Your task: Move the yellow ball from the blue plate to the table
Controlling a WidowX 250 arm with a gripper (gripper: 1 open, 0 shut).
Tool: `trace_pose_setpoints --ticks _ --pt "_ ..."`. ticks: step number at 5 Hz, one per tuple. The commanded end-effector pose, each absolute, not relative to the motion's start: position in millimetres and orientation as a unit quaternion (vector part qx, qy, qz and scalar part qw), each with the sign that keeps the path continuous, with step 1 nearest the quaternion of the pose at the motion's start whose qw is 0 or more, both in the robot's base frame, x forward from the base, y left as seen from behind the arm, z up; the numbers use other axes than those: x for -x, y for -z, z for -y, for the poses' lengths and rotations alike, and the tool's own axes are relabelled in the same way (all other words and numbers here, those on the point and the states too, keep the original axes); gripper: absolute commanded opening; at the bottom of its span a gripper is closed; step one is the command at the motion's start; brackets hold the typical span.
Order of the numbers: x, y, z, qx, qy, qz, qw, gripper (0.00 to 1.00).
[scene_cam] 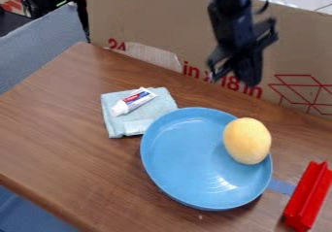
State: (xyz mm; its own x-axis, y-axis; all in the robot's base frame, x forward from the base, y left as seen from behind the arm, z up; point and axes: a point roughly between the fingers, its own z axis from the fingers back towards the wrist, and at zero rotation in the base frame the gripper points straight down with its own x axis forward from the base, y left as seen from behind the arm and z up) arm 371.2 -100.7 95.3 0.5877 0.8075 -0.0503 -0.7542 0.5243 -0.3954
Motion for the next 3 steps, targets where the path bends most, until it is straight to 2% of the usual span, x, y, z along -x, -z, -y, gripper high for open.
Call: trace_pose_setpoints --ticks 1,2,3 --pt "-364 -93.6 107 0.186 -0.459 0.065 0.866 0.0" --pt "-368 -78.2 113 0.179 -0.464 0.07 0.865 1.0" --pt "-372 -80.1 112 0.182 -0.456 0.062 0.869 1.0"
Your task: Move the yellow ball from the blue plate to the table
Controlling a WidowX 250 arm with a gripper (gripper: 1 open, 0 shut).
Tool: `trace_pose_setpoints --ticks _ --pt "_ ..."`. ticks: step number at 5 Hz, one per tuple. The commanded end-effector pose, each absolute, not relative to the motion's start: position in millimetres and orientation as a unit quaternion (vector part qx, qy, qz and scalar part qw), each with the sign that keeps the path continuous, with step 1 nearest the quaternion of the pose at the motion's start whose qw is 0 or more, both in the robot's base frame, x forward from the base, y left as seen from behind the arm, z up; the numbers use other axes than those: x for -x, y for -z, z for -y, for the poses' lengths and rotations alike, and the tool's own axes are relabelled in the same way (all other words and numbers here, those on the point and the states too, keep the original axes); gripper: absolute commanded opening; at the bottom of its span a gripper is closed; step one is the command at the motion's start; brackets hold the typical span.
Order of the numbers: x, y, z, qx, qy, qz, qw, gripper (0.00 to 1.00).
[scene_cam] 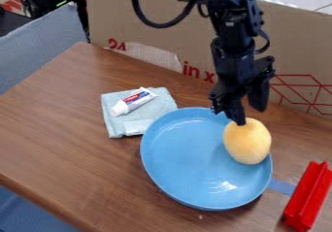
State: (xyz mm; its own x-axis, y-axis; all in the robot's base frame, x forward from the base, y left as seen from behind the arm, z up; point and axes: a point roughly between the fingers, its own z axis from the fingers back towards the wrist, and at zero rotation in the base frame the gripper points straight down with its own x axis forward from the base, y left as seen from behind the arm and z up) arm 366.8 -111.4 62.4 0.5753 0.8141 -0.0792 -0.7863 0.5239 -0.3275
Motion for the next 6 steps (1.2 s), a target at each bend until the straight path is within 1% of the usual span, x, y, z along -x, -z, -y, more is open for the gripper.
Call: trace_pose_setpoints --ticks 1,2,3,4,5,6 --pt "-376 -77.6 132 0.179 -0.453 0.066 0.871 1.0" --pt "-372 -75.7 146 0.171 -0.442 0.069 0.878 1.0" --pt "-377 -66.2 152 0.157 -0.444 0.083 0.878 1.0" --pt "-369 -69.9 147 0.141 -0.446 0.107 0.877 1.0" --pt "-350 -62.7 132 0.126 -0.447 0.122 0.877 1.0" --pt "-337 -74.2 125 0.112 -0.45 0.115 0.879 1.0"
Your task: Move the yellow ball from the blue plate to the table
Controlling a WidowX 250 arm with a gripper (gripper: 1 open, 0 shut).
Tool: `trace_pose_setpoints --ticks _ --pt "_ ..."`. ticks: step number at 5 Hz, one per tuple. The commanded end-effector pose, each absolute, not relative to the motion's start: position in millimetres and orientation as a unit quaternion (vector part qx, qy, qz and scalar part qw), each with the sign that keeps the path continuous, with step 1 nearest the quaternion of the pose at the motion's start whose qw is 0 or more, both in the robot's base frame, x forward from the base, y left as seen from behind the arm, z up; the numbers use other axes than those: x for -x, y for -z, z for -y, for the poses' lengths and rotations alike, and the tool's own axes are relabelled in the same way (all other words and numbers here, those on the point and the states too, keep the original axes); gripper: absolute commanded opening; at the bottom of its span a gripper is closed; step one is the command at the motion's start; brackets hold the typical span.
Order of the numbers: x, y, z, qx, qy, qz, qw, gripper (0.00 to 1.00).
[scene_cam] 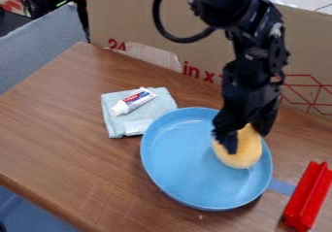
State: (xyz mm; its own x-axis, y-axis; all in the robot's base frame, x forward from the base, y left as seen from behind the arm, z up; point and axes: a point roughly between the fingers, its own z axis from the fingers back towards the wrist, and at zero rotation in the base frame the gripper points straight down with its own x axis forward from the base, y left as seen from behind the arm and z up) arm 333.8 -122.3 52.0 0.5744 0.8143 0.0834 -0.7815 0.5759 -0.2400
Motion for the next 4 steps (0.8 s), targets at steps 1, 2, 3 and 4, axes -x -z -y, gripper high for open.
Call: trace_pose_setpoints --ticks 1,2,3,4 --pt "-336 -72.5 106 0.104 -0.445 0.124 0.881 1.0" --pt "-343 -73.9 109 0.109 -0.443 0.12 0.882 1.0" --pt "-343 -71.0 122 0.096 -0.437 0.132 0.885 1.0" --pt "-336 -76.1 127 0.092 -0.434 0.123 0.888 1.0"
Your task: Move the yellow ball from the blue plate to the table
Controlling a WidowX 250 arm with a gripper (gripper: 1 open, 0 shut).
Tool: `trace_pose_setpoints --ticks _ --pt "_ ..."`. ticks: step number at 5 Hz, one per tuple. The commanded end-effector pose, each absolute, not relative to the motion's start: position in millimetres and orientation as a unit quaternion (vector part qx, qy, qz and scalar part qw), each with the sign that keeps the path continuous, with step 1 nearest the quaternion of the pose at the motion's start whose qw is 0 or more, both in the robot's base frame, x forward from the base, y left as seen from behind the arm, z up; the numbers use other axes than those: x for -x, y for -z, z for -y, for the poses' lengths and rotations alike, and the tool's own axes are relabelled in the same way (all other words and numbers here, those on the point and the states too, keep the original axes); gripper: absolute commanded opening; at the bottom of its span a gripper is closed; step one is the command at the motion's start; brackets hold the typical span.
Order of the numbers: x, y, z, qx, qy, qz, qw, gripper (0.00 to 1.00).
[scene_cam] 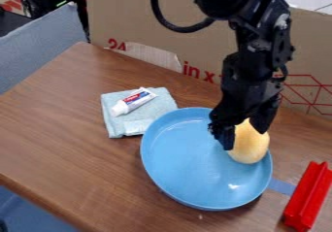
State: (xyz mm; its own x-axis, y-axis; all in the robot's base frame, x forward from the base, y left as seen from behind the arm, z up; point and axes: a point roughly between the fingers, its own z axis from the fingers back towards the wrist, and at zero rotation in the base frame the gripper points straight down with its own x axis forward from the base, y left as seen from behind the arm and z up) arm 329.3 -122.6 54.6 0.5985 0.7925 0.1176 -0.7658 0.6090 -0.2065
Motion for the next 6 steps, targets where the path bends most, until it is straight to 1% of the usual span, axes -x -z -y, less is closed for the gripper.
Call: trace_pose_setpoints --ticks 1,2,3,4,5,6 --pt "-344 -75.5 122 0.082 -0.442 0.127 0.884 1.0" --pt "-355 -66.4 129 0.062 -0.445 0.123 0.885 1.0" --pt "-350 -54.7 126 0.052 -0.446 0.128 0.884 1.0" --pt "-354 -59.8 117 0.035 -0.444 0.132 0.886 1.0" --pt "-341 -65.0 115 0.026 -0.439 0.133 0.888 1.0" --pt "-344 -50.1 111 0.019 -0.442 0.121 0.888 1.0"
